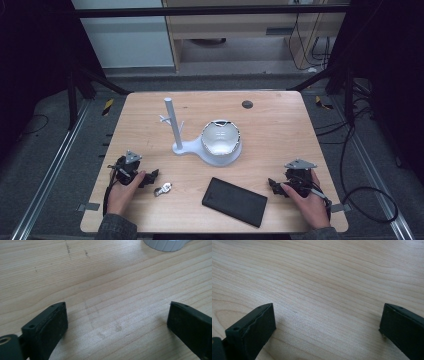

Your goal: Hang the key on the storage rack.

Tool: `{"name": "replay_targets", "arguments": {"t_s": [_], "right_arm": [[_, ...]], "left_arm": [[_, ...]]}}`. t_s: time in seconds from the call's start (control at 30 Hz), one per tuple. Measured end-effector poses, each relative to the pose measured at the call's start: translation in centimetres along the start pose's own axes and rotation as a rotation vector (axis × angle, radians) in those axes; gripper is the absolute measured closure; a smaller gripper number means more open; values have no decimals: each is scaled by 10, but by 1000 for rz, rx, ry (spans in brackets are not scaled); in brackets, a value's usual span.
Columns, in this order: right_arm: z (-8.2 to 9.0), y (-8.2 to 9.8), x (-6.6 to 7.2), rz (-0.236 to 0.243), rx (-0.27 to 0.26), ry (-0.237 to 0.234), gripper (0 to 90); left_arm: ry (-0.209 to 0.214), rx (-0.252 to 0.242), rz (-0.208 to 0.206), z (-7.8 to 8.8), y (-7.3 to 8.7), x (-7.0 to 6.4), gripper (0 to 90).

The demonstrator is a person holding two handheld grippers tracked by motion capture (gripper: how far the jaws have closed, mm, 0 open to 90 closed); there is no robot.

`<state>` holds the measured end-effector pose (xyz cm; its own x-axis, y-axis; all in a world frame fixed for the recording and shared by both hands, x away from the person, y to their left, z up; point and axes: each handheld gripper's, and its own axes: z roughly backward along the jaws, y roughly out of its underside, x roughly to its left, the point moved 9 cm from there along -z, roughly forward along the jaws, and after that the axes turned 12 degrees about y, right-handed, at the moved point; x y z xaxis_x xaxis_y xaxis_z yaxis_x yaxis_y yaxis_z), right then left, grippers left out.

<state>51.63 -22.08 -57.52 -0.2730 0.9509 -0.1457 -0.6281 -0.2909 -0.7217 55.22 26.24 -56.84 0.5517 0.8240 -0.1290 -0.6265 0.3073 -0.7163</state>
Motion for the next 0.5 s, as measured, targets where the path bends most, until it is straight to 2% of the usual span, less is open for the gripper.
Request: {"name": "replay_targets", "arguments": {"t_s": [0.07, 0.17, 0.2, 0.23, 0.33, 0.4, 0.43, 0.47, 0.5], "right_arm": [[0, 0, 0, 0, 0, 1, 4], [0, 0, 0, 0, 0, 1, 4], [0, 0, 0, 0, 0, 1, 4], [0, 0, 0, 0, 0, 1, 4], [0, 0, 0, 0, 0, 1, 4], [0, 0, 0, -1, 0, 2, 4], [0, 0, 0, 0, 0, 3, 4], [1, 1, 0, -2, 0, 3, 4], [1, 1, 1, -9, 3, 0, 4]], "left_arm": [[1, -5, 3, 2, -1, -2, 50], [39, -44, 7, 9, -9, -12, 66], [39, -44, 7, 9, -9, -12, 65], [55, -59, 9, 14, -11, -19, 64], [60, -63, -13, 22, -12, -29, 58], [82, -70, -24, 26, -14, -38, 49], [82, -70, -24, 26, -14, -38, 48], [90, -62, -41, 28, -17, -47, 47], [90, -62, -41, 28, -17, -47, 47]]}}
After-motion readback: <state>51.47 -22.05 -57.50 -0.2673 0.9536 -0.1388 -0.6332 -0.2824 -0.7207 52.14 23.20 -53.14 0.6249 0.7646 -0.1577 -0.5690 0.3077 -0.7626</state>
